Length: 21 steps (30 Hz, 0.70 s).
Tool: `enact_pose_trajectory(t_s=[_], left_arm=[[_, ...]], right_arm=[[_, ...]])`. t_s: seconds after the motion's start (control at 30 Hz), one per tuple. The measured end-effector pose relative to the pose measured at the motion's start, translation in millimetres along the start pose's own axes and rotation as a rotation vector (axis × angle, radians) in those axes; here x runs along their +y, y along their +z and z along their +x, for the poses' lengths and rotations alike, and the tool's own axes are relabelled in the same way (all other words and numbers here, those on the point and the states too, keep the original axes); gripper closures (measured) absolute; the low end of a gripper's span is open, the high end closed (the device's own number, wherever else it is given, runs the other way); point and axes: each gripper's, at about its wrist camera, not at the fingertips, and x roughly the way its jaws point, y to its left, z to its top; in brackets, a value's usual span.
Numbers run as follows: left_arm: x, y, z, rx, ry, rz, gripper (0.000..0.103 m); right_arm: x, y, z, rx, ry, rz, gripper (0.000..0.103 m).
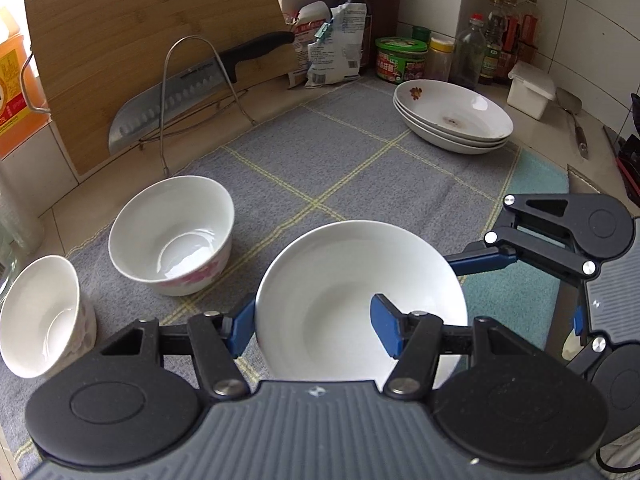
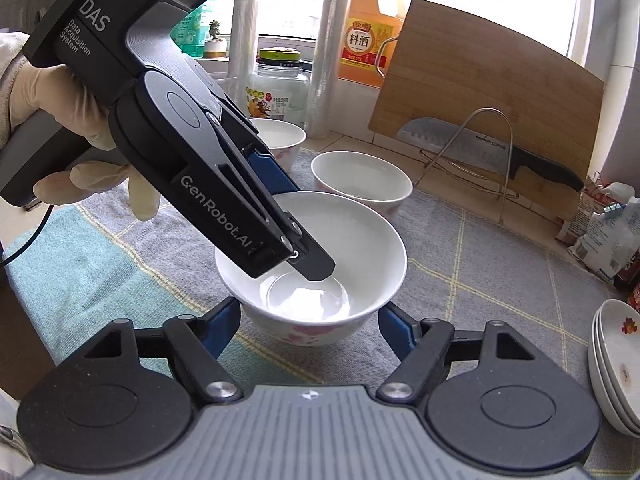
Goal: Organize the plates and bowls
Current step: 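Lift the pink-floral bowl off the mat with the left gripper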
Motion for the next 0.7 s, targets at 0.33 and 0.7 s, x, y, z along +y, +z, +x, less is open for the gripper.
enact_pose_trajectory(t_s=[0.33, 0.7], left_arm=[[-21, 24, 27, 0.003, -0.059, 0.058, 0.043], [-28, 28, 43, 0.016, -0.081, 0.067, 0.043]], right_arm=[[-30, -14, -9, 0.029, -0.069, 0.055, 0.023], [-43, -24, -9, 0.052, -0.082, 0.09, 0.023]])
